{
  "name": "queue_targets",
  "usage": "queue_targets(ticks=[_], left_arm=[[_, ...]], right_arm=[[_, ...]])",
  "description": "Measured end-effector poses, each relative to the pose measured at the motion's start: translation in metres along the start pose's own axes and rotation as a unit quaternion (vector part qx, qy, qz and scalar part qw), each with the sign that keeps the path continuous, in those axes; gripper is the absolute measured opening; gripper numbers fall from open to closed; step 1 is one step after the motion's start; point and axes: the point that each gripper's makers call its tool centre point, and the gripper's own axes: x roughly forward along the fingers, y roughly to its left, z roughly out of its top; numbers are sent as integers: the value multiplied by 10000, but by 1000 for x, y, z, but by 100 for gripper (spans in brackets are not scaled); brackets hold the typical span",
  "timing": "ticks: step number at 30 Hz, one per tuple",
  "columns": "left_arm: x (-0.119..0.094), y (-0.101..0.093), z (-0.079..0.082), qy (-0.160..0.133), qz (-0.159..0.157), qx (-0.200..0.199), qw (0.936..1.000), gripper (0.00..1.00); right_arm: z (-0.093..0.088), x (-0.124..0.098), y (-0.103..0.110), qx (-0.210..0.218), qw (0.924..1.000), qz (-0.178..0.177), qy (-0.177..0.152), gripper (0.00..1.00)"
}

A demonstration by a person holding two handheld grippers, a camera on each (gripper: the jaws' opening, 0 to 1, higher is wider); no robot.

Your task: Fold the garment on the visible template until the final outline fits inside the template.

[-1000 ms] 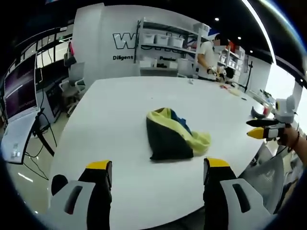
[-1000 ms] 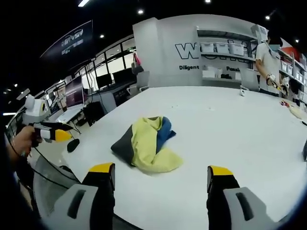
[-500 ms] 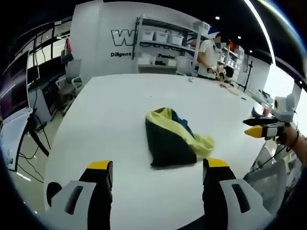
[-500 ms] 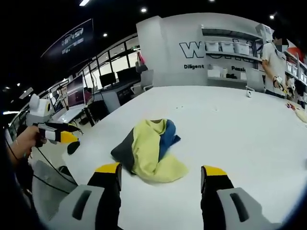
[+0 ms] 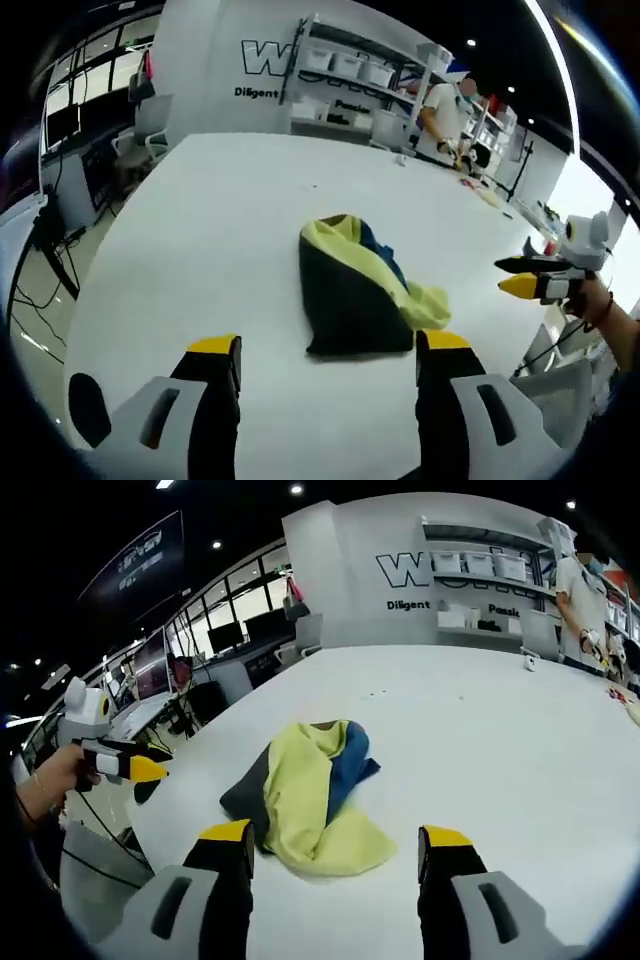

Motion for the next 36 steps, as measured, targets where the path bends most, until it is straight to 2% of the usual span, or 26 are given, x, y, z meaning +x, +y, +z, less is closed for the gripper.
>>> queue_targets(ticks=[5,16,22,26,31,36], left_arm=[[19,5,-6,179,83,16,9998,69],[57,-1,-8,373,-272,11,9989,64],[76,0,-14,512,-368,-22,9980,65],[87,-1,-19,634,-463,-4,9969,61],[95,4,-21,683,-406,61,9968,56],[101,5,-30,880,-446,101,9951,57]], right_arm=[[2,20,0,-69,9999,108,74,60],[0,66,0,-120,9994,245,219,52],[-1,87,-3,-138,9989,326,293,47],[-4,101,-4,-101,9984,414,371,43],[-5,113,-3,-126,9978,495,414,37],[-10,125,-4,44,9973,473,553,33]])
